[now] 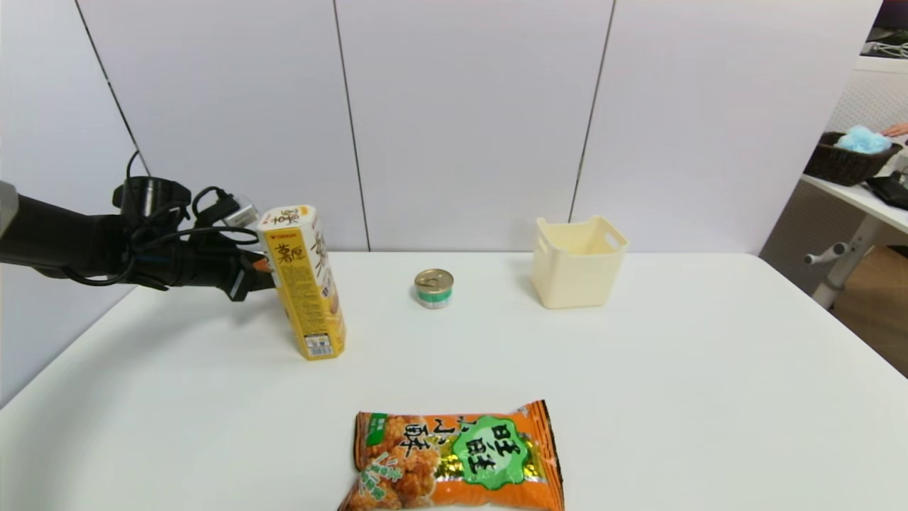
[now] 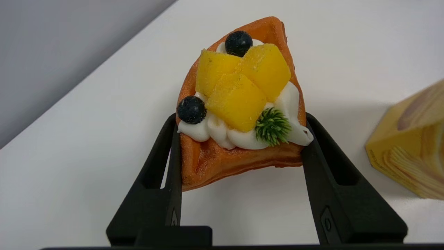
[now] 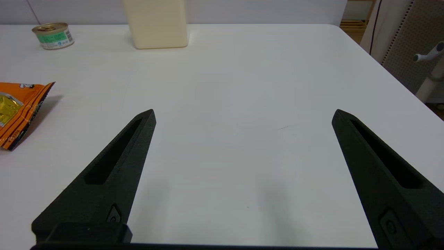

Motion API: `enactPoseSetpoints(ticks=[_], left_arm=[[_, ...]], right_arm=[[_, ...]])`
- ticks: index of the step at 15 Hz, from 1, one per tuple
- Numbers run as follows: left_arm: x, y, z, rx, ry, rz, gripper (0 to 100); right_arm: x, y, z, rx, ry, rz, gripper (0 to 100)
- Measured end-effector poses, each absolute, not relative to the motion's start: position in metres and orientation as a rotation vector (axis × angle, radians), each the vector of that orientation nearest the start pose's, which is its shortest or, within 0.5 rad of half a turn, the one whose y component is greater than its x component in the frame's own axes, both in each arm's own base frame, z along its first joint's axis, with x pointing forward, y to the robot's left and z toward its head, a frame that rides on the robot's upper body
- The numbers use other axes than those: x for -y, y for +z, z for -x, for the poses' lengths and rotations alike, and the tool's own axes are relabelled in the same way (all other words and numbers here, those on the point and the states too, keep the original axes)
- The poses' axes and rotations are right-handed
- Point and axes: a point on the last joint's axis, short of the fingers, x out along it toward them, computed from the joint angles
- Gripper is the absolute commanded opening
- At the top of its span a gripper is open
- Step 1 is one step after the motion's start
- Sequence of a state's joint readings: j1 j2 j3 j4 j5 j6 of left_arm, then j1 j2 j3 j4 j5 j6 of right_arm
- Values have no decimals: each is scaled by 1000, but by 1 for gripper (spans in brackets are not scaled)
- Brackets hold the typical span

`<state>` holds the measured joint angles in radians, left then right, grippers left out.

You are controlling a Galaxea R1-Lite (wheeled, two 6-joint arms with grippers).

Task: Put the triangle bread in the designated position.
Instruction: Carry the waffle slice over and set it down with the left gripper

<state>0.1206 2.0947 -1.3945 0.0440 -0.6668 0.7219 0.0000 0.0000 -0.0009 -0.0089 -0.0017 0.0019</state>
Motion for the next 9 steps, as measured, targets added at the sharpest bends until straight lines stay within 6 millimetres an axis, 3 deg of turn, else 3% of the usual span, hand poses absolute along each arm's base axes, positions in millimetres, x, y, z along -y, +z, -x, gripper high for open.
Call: enactPoseSetpoints(ticks=[4, 9], left_arm=[[-31, 121, -417, -418, -844, -460, 0], [-16, 116, -438, -380, -880, -478, 0]], right_arm=[[0, 77, 23, 10, -2, -2, 100], [0, 77, 23, 9, -2, -2, 100]])
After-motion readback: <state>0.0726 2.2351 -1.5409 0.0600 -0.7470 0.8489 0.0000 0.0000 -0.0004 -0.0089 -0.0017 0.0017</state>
